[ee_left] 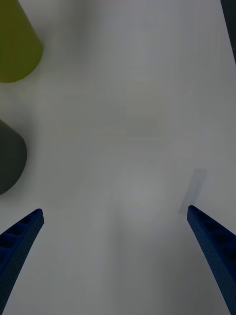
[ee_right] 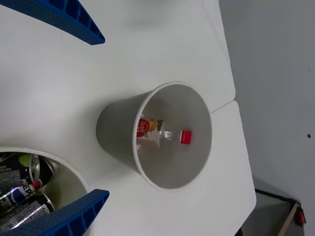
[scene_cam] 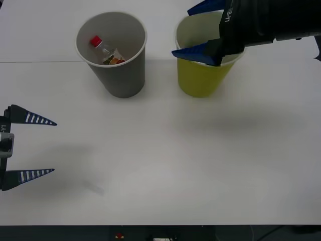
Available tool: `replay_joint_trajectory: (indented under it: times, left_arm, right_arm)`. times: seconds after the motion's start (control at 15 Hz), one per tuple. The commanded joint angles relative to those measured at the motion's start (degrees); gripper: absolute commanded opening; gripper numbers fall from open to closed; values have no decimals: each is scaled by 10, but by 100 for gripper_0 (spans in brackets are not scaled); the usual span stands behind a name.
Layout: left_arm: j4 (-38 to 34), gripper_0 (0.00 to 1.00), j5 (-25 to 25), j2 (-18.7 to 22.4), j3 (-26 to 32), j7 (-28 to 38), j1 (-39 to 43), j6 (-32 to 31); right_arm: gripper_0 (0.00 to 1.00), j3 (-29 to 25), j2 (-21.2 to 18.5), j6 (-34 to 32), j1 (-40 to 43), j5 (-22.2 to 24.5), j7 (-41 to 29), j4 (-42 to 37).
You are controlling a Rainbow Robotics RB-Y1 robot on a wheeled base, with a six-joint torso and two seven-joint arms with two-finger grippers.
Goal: Put the can into the green bin and the plastic bottle into the gray bin
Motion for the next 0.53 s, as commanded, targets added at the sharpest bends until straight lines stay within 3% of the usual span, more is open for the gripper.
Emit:
replay_joint_trajectory:
  times: [0.07, 0.2, 0.53]
  left_arm:
    - [0, 100, 0, 0, 0, 0, 0, 0]
    - [0, 100, 0, 0, 0, 0, 0, 0]
    - [0, 100, 0, 0, 0, 0, 0, 0]
  right_arm:
    - [100, -29, -48, 0, 58, -44, 47, -25]
    - [100, -57, -74, -14, 104, -75, 82, -32]
    - [100, -163, -85, -102, 205, -117, 166, -40]
